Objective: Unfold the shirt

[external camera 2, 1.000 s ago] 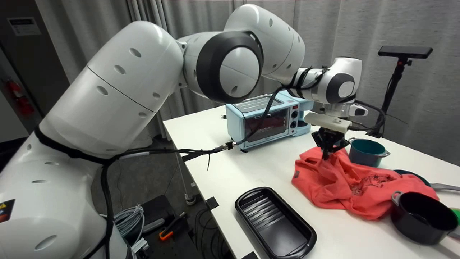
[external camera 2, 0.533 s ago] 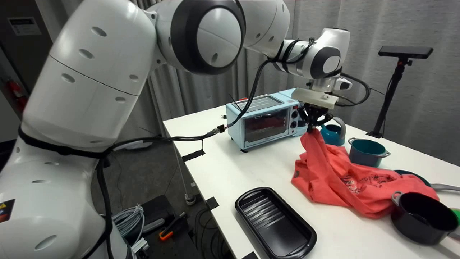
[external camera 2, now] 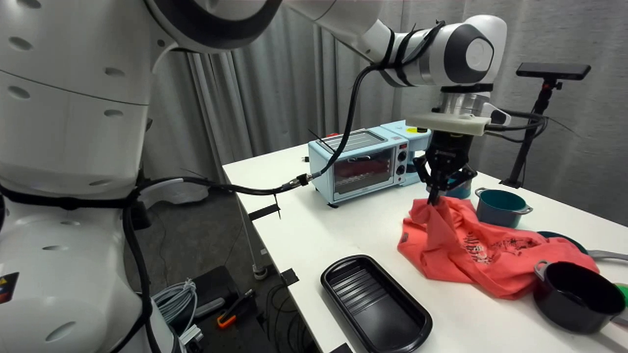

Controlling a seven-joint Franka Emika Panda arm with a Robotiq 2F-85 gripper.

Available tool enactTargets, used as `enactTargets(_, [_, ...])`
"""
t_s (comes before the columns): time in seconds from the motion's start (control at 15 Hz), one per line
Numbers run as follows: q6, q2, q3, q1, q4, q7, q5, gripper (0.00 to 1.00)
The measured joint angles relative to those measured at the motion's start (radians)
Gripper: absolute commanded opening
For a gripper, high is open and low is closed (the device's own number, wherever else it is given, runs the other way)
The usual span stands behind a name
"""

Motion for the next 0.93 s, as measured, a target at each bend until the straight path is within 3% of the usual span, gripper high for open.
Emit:
enactTargets(0.2, [-0.086,-0.023,-0.047,-0.012,-0.09,0.025,-0.05,0.01])
enactTargets(0.27, [-0.109,-0.025,-0.056,-0.017,-0.116,0.03,-0.058,0.08])
enactTargets(0.33, [-0.131,-0.025,-0.062,-0.022,-0.14,0.034,-0.062,0.29])
enactTargets(0.47, [-0.179,-0.025,-0.068,-0.03,-0.177,0.039,-0.064,0.34])
enactTargets(0.73, [-0.307,-0.023,-0.069,-0.034,-0.204,0.039,-0.064,0.63])
enactTargets(0.93, [-0.3,-0.029,-0.068,-0.034,-0.197,0.041,-0.064,0.87])
